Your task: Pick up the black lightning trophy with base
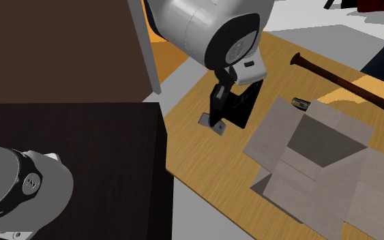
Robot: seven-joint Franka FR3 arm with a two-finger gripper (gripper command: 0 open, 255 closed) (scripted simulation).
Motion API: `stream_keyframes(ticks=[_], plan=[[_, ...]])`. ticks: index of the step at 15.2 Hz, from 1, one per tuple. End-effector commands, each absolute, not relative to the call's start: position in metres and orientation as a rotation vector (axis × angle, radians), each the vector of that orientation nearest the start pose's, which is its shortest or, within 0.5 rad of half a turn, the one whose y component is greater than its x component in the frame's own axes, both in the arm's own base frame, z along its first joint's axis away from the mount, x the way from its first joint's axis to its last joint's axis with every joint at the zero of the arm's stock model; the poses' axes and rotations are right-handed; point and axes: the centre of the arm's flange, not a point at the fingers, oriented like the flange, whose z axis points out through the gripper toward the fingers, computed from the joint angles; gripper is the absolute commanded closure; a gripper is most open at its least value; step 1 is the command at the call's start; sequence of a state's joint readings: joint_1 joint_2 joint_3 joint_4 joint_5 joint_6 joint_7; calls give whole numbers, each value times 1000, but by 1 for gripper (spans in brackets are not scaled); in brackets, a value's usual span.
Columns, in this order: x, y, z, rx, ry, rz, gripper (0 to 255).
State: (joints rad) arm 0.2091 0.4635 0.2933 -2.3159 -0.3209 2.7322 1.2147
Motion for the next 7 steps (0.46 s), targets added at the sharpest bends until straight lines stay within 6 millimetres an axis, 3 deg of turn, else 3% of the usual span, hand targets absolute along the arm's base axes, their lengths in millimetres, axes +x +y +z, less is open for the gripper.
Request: stream_keyframes(ticks=[1, 5, 7], plan=[[440, 266, 159, -3068, 693, 16, 255], [440, 266, 180, -3068, 693, 16, 255], [440, 266, 181, -3068, 693, 16, 255]])
